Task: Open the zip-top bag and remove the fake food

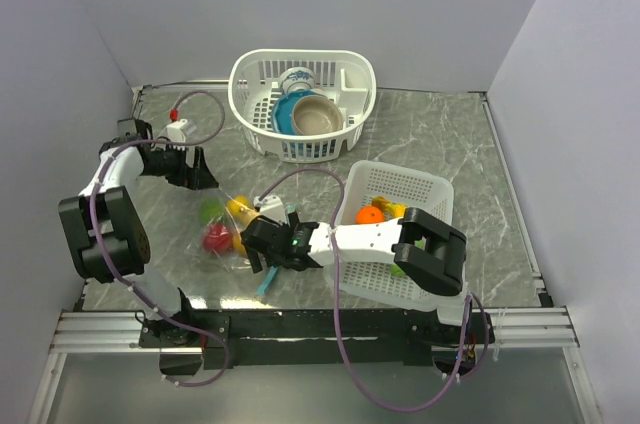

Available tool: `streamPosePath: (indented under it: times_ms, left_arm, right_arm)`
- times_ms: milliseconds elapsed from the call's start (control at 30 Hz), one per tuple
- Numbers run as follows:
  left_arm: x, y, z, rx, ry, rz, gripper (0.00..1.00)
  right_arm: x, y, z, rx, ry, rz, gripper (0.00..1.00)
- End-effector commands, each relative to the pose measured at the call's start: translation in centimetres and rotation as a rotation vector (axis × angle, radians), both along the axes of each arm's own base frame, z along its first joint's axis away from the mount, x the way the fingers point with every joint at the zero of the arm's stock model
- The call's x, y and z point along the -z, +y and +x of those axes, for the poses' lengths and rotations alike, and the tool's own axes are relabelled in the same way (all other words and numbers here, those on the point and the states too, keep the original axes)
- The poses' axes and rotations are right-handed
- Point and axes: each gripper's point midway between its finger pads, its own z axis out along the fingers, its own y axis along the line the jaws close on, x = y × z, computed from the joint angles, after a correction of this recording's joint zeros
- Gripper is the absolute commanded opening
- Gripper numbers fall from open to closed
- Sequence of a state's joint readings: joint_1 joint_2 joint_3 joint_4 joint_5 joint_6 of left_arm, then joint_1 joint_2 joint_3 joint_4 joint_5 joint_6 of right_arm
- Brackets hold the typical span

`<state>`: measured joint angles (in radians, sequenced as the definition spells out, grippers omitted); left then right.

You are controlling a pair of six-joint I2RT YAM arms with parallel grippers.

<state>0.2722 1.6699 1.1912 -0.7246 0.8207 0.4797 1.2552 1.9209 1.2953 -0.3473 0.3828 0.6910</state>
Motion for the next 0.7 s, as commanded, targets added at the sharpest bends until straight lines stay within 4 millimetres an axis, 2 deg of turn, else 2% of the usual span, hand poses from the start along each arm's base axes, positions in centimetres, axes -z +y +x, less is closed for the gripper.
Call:
streamPosePath:
  times_ms: [0,267,433,467,500,567,600,667]
  left_arm:
    - [-0.5,-1.2,1.7,0.038,-0.077,-0.051,0.97]
    - [3.5,-3.1,-0.3,0.117,0.043,-0.069,0.97]
    - [3.9,-3.2,-1.0,0.153,0.057,-0.062,0.99]
    - [3.7,-3.3,-1.0,0.159,0.056,-0.066,0.96]
    - [3.2,-3.4,-1.2,0.165,0.061,-0.079,0.85]
    - [1.9,-3.8,-1.2,0.177,0.051,-0.093,0.7]
    - [1.0,-3.8,-0.9,0.186,0.029,-0.092,0.48]
    - [-0.1,-4.0,-1.0,0.182,0.031,-0.079,0.22]
  right_arm:
    - [-0.1,1.0,-0.3,-0.003,0.006,0.023,1.0]
    - [-0.1,1.1,-0.3,-0.005,0.002,0.017,1.0]
    - [0.0,1.4,-0.3,-0.009,0.008,0.022,1.0]
    - [0.1,1.4,-0.4,-0.009,0.01,0.021,1.0]
    - [0.1,1.5,-0.4,-0.011,0.011,0.024,1.0]
    - [0.1,1.5,-0.4,-0.007,0.012,0.024,1.0]
    - [0.0,1.5,-0.4,-0.007,0.01,0.025,1.0]
    - [-0.1,1.4,-0.3,-0.003,0.004,0.025,1.0]
